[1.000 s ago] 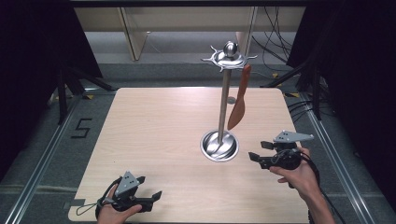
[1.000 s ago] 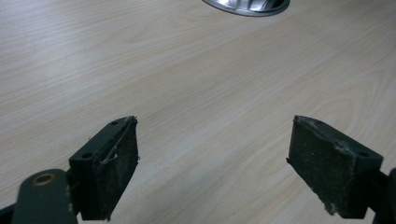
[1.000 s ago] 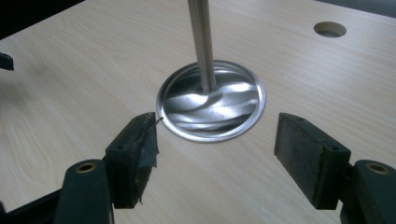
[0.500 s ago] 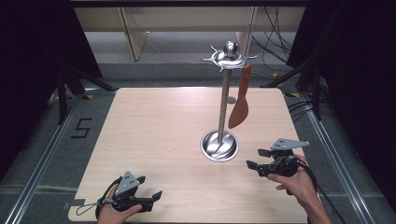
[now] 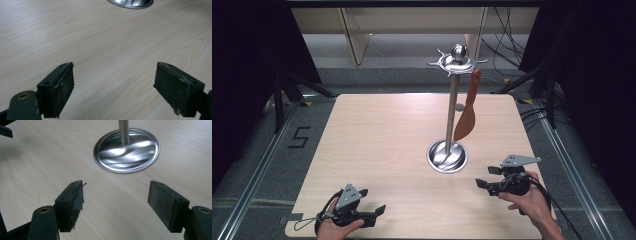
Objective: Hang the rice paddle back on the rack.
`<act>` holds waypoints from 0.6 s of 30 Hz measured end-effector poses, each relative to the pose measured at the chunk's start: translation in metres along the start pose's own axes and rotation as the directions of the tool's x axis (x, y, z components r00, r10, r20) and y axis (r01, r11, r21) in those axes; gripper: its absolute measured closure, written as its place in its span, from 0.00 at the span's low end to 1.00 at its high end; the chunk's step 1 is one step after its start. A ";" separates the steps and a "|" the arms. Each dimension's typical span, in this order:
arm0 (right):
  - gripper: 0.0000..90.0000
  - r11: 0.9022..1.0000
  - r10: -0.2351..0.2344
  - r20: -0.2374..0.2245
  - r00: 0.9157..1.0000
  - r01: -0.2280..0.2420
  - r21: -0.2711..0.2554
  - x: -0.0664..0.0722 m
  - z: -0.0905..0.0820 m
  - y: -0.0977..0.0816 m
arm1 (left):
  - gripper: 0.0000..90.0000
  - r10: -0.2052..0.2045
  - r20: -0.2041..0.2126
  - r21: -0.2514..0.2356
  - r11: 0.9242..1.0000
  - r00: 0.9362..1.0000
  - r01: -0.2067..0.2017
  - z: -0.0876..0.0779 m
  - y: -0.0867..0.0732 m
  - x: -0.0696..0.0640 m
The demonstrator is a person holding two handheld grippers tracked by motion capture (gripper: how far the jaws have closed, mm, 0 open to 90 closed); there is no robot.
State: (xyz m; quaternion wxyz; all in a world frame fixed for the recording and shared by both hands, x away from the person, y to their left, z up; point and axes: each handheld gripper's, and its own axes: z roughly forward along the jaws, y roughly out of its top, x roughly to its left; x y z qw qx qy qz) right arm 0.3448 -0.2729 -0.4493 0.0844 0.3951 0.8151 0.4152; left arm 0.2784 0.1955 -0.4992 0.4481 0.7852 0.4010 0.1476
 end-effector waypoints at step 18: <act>0.32 1.000 0.001 0.007 1.000 -0.001 0.014 0.003 0.002 -0.014 | 0.17 0.000 0.002 0.001 1.000 1.000 0.000 0.000 0.000 0.000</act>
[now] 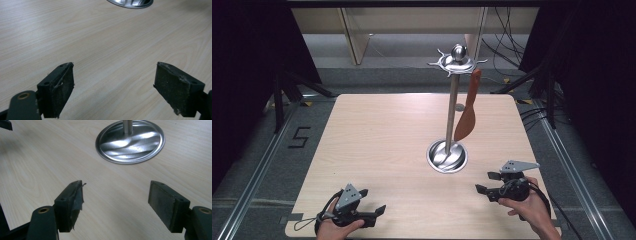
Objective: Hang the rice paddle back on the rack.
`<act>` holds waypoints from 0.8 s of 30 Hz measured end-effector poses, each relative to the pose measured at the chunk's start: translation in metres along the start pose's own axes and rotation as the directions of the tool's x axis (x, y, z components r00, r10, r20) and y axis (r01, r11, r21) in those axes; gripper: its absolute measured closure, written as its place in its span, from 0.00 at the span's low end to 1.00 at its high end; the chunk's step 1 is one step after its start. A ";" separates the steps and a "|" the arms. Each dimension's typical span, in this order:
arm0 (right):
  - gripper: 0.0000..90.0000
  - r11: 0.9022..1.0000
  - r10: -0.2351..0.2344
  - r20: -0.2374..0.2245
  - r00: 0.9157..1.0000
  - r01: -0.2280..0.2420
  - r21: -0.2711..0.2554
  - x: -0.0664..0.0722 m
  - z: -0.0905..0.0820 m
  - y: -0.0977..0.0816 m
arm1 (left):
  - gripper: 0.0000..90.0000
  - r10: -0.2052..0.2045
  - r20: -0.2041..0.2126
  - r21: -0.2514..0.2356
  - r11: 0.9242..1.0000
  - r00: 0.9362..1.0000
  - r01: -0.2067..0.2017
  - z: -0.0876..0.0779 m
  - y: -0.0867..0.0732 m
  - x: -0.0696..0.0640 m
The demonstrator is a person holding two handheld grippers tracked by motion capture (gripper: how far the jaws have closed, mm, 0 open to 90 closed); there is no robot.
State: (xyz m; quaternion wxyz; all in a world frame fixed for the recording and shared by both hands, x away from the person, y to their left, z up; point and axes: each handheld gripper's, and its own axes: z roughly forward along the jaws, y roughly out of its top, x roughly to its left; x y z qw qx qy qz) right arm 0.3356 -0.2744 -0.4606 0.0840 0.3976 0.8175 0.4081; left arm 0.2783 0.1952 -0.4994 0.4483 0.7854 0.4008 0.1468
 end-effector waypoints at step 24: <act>0.31 1.000 -0.006 -0.016 1.000 0.006 -0.006 0.006 -0.006 -0.011 | 0.17 0.000 -0.004 0.000 1.000 1.000 0.000 0.000 0.000 0.000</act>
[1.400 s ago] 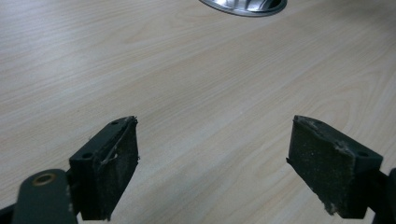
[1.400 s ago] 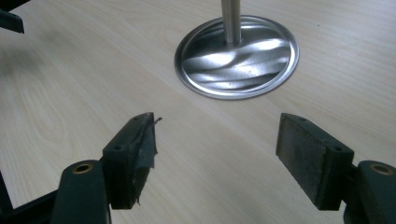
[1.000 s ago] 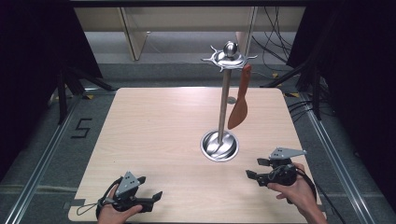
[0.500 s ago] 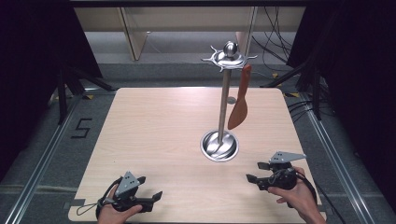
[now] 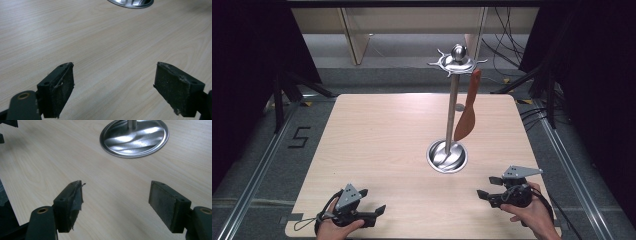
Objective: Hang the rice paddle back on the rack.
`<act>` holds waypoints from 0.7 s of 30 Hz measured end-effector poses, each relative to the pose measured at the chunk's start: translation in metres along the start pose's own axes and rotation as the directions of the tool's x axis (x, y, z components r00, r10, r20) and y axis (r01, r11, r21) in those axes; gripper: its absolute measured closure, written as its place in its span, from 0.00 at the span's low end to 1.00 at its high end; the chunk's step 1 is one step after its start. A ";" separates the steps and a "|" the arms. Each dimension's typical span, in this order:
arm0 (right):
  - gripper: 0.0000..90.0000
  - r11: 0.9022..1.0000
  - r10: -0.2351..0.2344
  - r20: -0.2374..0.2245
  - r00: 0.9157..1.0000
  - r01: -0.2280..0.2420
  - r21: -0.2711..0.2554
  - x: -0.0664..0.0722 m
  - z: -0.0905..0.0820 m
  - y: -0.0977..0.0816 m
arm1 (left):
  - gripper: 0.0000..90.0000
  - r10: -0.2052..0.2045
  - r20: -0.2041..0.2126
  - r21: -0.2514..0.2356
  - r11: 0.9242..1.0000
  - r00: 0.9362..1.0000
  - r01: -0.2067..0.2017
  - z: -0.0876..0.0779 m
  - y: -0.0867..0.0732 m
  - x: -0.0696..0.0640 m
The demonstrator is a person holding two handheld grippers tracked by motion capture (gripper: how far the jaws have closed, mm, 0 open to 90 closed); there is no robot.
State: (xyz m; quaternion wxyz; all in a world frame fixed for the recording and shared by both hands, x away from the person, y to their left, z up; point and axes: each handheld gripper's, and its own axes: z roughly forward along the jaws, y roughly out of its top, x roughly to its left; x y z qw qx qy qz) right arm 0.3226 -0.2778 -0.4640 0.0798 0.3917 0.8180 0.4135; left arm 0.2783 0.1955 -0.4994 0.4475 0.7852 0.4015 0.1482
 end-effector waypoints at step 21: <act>0.24 1.000 -0.012 0.007 1.000 0.012 0.011 0.003 -0.003 -0.010 | 0.17 0.013 0.002 -0.002 1.000 1.000 -0.013 0.000 0.000 0.000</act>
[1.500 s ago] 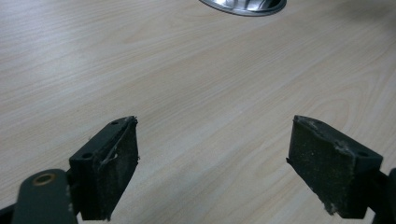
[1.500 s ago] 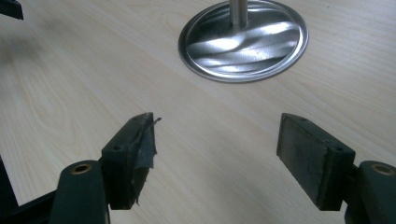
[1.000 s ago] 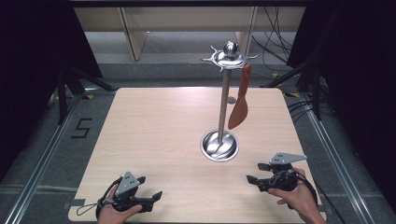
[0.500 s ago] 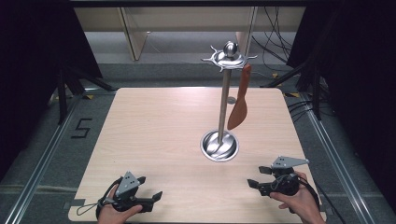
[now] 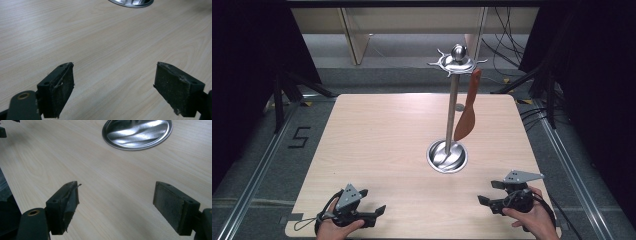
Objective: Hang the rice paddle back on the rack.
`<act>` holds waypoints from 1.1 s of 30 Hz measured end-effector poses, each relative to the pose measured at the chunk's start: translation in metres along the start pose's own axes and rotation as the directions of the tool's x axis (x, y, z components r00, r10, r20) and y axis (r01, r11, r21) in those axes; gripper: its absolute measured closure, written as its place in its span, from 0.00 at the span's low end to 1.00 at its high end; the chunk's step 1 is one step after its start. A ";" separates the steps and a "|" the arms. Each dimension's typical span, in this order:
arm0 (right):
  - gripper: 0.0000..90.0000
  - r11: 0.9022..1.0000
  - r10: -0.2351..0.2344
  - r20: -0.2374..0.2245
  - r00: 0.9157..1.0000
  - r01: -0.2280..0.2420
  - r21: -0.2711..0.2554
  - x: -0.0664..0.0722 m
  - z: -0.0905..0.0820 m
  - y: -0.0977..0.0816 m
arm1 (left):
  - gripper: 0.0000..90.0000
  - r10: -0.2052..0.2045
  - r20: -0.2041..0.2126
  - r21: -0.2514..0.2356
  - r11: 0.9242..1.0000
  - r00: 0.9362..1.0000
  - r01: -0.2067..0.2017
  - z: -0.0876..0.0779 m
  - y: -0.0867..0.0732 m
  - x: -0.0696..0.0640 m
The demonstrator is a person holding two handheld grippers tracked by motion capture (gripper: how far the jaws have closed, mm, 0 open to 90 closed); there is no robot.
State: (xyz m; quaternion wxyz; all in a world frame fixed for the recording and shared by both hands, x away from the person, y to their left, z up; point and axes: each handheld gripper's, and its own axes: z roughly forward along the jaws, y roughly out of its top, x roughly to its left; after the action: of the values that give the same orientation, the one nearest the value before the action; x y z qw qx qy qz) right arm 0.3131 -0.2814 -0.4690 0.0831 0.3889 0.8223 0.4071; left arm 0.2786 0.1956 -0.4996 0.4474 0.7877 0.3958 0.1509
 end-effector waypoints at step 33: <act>0.24 0.999 -0.007 0.032 0.999 0.005 0.048 0.009 -0.010 -0.021 | 0.17 -0.002 0.001 -0.001 1.000 1.000 0.002 0.001 0.000 -0.001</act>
State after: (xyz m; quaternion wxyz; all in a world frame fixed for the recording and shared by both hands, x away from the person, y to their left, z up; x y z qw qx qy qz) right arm 0.2908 -0.2890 -0.4765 0.0881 0.3949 0.8314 0.3808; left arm 0.2784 0.1948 -0.4999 0.4483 0.7871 0.3961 0.1503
